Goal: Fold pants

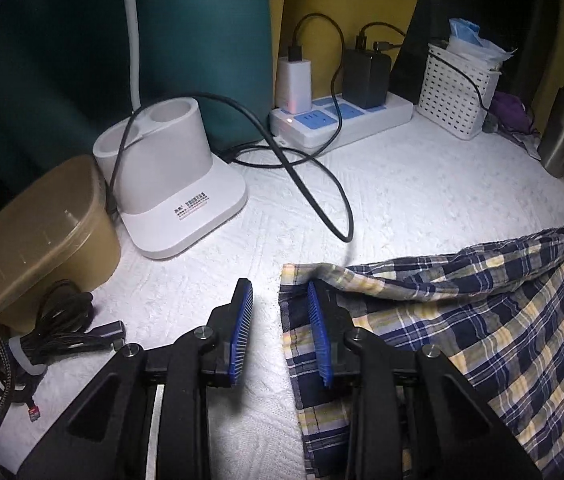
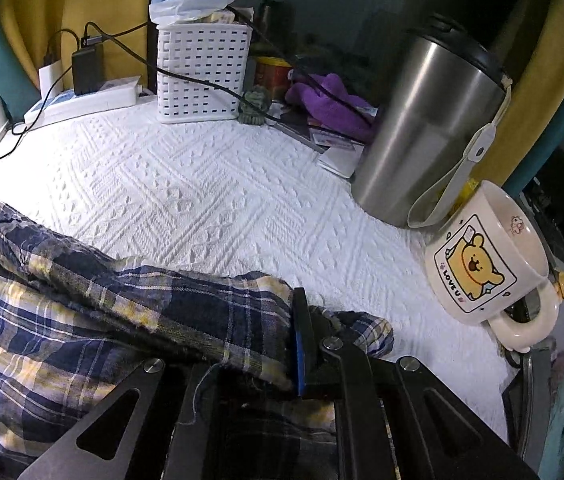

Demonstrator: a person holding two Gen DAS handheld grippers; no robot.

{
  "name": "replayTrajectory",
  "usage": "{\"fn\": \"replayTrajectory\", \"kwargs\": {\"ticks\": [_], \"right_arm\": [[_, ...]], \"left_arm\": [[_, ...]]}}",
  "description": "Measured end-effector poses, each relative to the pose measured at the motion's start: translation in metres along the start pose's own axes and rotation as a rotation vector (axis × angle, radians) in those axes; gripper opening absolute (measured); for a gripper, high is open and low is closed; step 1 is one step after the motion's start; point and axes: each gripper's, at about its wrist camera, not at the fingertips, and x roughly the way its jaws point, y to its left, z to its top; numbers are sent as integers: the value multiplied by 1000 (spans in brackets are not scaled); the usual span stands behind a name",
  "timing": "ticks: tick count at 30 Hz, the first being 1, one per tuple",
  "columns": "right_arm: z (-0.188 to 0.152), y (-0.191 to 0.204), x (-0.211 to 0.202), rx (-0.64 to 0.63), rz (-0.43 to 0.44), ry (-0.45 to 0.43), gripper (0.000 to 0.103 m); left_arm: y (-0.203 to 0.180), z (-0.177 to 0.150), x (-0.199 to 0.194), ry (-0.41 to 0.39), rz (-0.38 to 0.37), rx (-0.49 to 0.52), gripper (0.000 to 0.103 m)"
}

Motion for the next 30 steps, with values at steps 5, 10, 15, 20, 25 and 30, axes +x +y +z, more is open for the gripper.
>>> {"fn": "replayTrajectory", "kwargs": {"ticks": [5, 10, 15, 20, 25, 30], "right_arm": [[2, -5, -10, 11, -7, -23, 20], [6, -13, -21, 5, -28, -47, 103], [12, -26, -29, 3, -57, -81, 103], [10, -31, -37, 12, -46, -113, 103], [-2, -35, -44, 31, -39, -110, 103], [-23, -43, -58, 64, -40, -105, 103]], "left_arm": [[-5, 3, -10, -13, -11, 12, 29], [-11, 7, -18, -32, -22, 22, 30], [-20, 11, -19, -32, -35, 34, 35], [-31, 10, -25, -25, -41, 60, 35], [-33, 3, -40, -29, -35, 64, 36], [-35, -9, -59, -38, -33, 49, 36]]}}
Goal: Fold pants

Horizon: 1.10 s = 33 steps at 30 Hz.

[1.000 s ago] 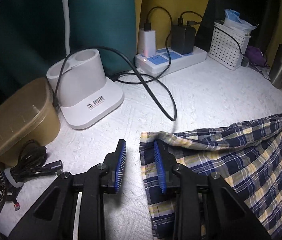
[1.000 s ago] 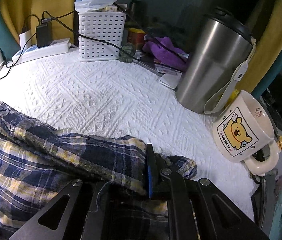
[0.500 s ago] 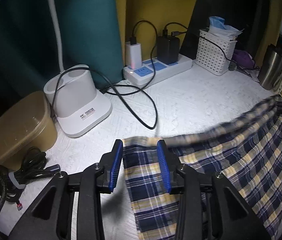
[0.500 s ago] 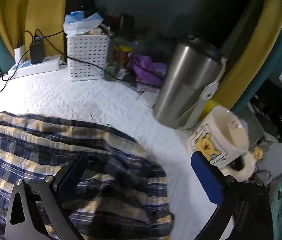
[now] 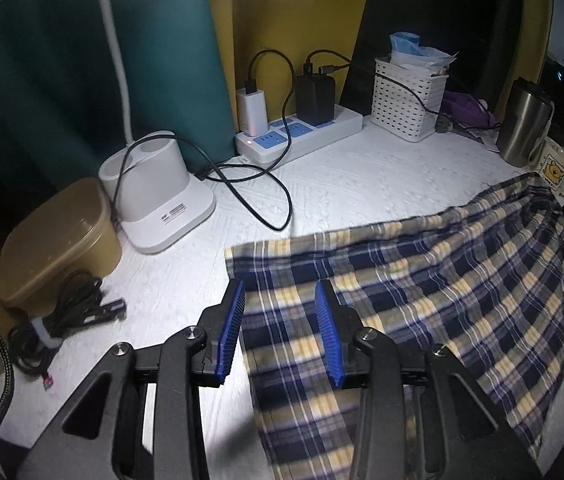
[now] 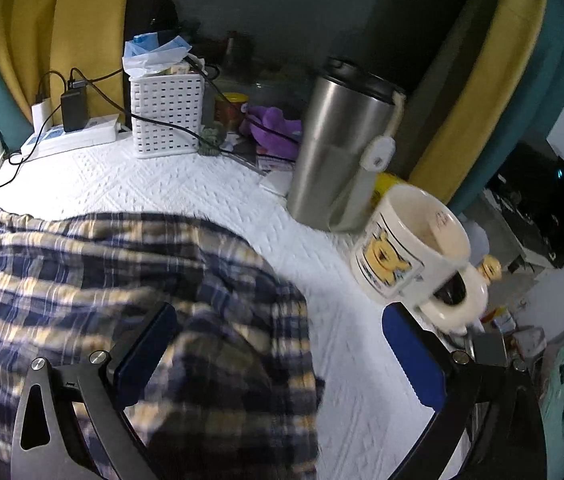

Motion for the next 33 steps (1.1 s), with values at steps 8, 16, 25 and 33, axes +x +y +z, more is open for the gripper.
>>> {"fn": "replayTrajectory", "kwargs": {"ticks": [8, 16, 25, 33], "right_arm": [[-34, -17, -26, 59, -5, 4, 103], [-67, -43, -39, 194, 117, 16, 74], [-76, -35, -21, 218, 263, 32, 64], [-76, -24, -29, 171, 284, -35, 23]], "left_arm": [[-26, -21, -33, -30, -50, 1, 37], [-73, -48, -56, -49, -157, 11, 37], [-114, -75, -75, -33, -230, 42, 49], [-145, -100, -76, 28, -280, 117, 50]]}}
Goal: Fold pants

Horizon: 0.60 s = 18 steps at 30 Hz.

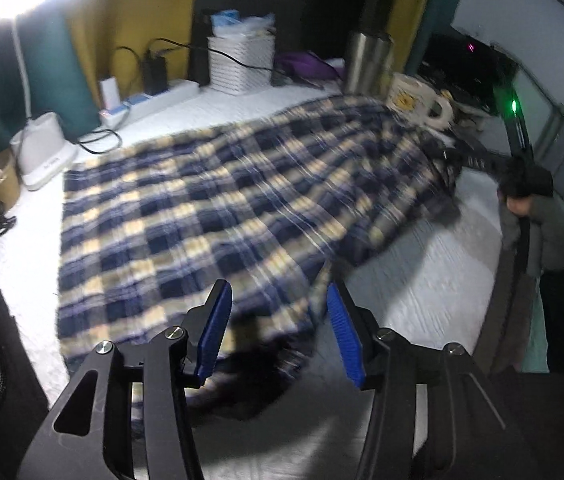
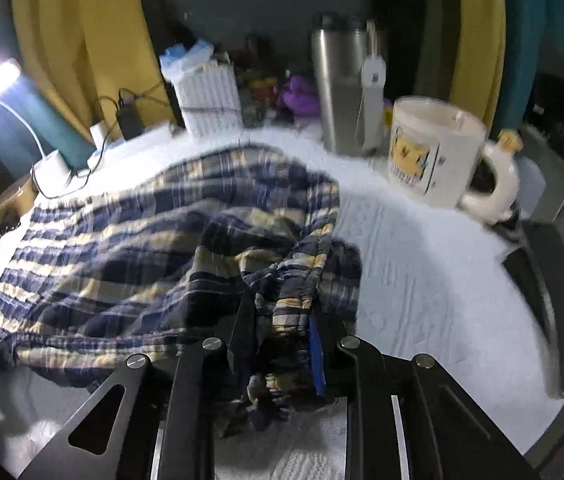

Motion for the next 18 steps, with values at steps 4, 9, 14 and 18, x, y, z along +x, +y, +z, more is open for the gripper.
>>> {"fn": "replayTrajectory", "kwargs": {"ticks": [4, 9, 14, 18], "right_arm": [[4, 0, -22, -18, -44, -70, 23], [1, 8, -47, -87, -42, -144, 21], [-21, 3, -57, -92, -39, -141, 21], [-44, -6, -59, -64, -57, -111, 21]], "left_arm": [[-14, -3, 3, 13, -7, 42, 50], [-24, -6, 6, -4, 23, 109, 50], [-18, -12, 27, 36, 76, 130, 48], [-10, -21, 31, 63, 72, 112, 11]]}}
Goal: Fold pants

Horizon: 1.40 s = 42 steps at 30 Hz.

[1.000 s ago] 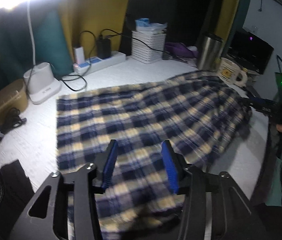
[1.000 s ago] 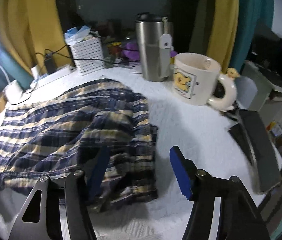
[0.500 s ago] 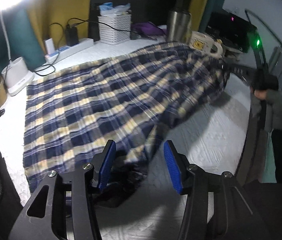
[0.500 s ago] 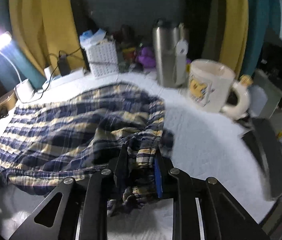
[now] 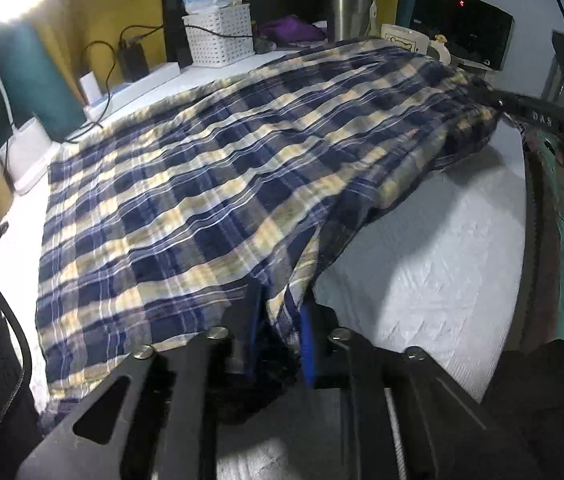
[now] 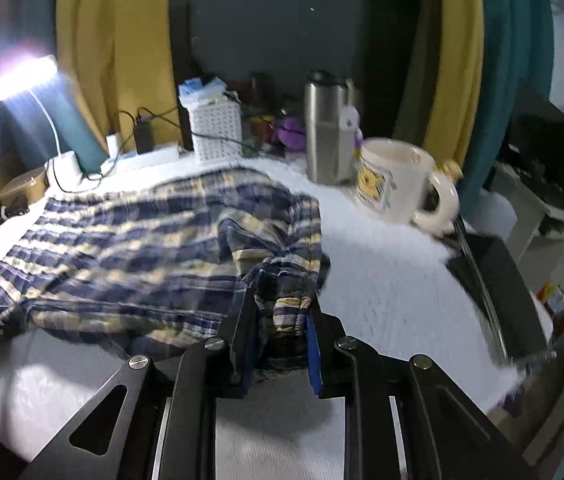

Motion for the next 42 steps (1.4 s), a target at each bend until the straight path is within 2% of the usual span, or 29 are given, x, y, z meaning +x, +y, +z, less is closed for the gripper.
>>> {"fn": "replayTrajectory", "kwargs": {"ticks": [1, 5, 8, 11, 12, 13, 14, 15, 16, 17, 22, 27, 29, 33, 35, 37, 38, 40, 41, 42], "right_arm": [[-5, -1, 1, 3, -4, 11, 21], [-24, 3, 2, 4, -35, 40, 21], [-35, 3, 9, 23, -51, 68, 21], [-38, 3, 5, 45, -63, 65, 24], [-38, 4, 4, 42, -67, 72, 27], [-38, 5, 2, 37, -80, 79, 32], [-37, 5, 0, 36, -85, 83, 39], [-37, 5, -2, 35, -86, 87, 63], [-35, 4, -6, 40, -85, 88, 85], [-34, 3, -10, 45, -83, 81, 89], [-27, 0, -21, 71, -89, 60, 90], [-28, -9, -6, 165, -51, 104, 90], [-29, -11, 2, 193, -32, 120, 90], [-30, -12, 18, 232, -8, 147, 90], [-29, -11, 25, 251, 11, 155, 90], [-28, -9, 30, 261, 24, 156, 89], [-27, -6, 31, 260, 29, 154, 89], [-26, 1, 34, 239, 39, 151, 89], [-25, 6, 36, 223, 29, 149, 88], [-25, 9, 37, 212, 22, 148, 77]], "left_arm": [[0, -2, -3, -5, -2, 1, 8], [2, -11, -16, -13, -5, -8, 7], [-2, -20, -13, 20, -6, -4, 7], [2, -22, -19, 15, -13, -47, 13], [6, -21, -23, 16, -23, -66, 21], [9, -21, -26, 12, -22, -79, 33], [13, -22, -31, 4, -15, -94, 39], [15, -24, -36, -4, -9, -103, 45], [19, -26, -42, -15, -5, -116, 47], [23, -29, -49, -23, -3, -130, 47], [62, -41, -74, -67, 80, -246, 50], [106, -46, -76, -83, 194, -352, 50], [118, -48, -71, -71, 205, -382, 50], [130, -51, -64, -79, 139, -429, 50], [130, -48, -55, -62, 126, -426, 48], [126, -46, -49, -51, 120, -408, 33], [125, -46, -45, -33, 120, -400, 29], [124, -49, -38, -12, 124, -395, 0], [123, -50, -37, -7, 124, -389, 0], [122, -51, -39, -11, 129, -383, 0]]}}
